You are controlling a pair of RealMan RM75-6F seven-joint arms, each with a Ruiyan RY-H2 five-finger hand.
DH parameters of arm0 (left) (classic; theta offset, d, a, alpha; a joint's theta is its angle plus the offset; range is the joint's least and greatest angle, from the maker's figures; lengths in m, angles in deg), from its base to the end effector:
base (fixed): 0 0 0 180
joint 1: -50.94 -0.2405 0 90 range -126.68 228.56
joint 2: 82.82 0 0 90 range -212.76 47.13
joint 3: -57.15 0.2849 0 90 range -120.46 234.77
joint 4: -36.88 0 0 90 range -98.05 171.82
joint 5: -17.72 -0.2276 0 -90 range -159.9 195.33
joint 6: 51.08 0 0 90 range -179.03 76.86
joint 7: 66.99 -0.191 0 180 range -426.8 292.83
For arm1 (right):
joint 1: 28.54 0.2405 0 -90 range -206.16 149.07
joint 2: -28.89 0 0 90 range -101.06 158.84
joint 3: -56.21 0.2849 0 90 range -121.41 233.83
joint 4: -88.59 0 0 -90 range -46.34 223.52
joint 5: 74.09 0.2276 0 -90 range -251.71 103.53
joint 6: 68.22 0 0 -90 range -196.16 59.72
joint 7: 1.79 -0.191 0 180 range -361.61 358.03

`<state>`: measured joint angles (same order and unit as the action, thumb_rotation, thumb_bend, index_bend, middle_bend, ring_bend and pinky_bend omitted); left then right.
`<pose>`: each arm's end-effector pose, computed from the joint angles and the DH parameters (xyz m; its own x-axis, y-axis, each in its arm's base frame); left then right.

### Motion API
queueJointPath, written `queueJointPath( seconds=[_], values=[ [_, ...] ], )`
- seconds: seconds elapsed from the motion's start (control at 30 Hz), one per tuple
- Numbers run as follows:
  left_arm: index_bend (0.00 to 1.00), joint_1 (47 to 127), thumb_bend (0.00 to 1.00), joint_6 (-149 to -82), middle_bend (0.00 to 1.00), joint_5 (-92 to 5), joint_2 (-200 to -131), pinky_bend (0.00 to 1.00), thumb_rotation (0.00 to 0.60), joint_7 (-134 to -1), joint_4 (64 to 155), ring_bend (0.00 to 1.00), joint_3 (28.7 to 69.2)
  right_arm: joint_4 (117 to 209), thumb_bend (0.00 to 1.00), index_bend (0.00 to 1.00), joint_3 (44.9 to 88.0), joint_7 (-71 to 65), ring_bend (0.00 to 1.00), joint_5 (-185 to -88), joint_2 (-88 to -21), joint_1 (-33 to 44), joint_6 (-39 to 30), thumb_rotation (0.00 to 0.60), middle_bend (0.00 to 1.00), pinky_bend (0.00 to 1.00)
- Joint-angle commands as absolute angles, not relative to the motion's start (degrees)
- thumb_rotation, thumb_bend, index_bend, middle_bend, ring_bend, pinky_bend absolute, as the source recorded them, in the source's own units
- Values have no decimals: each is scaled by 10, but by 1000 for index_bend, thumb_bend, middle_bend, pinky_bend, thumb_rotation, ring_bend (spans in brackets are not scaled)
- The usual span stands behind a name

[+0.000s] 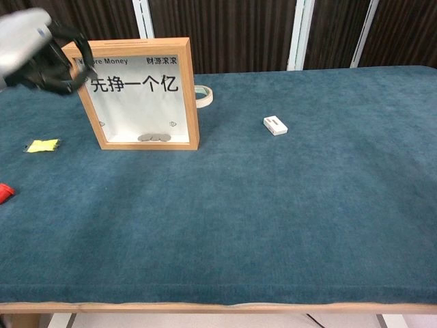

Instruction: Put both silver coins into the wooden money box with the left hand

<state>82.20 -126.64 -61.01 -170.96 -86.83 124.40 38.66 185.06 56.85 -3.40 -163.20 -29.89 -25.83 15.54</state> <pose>-0.1558 0.3972 0.0496 0.3030 -0.1882 0.9342 0.8909 -0.2921 -0.3478 -0.3397 -0.2089 0.1657 0.3937 -0.0787 0.9159 -0.9192 -0.0265 0.3929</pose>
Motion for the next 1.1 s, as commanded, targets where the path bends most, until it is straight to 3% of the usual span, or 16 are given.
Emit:
queueJointPath(
  seconds=[0.03,0.17,0.37,0.87,1.1],
  values=[
    [652,826,490,-1283,1000,-568,-1646,1000,600,-918,1312,1000,325,1853,99,0,570,-29,0,-1628,-301,-255,149,600,0,0],
    [652,855,488,-1245,1000,-490,-1619,1000,600,-946,1348,1000,280,1854,99,0,572,-23,0,-1622,-304,-250,141,600,0,0],
    [651,910,487,-1196,1000,-394,-1623,1000,600,-971,1345,1000,252,1854,99,0,575,-20,0,-1614,-306,-246,134,600,0,0],
    [650,1007,494,-1185,1000,-331,-1711,1000,600,-982,1181,1000,277,1846,100,0,577,-52,0,-1607,-293,-251,140,600,0,0],
    [649,1015,494,-1184,1000,-329,-1724,1000,600,-970,1161,1000,285,1846,99,0,577,-55,0,-1606,-292,-251,141,600,0,0]
  ],
)
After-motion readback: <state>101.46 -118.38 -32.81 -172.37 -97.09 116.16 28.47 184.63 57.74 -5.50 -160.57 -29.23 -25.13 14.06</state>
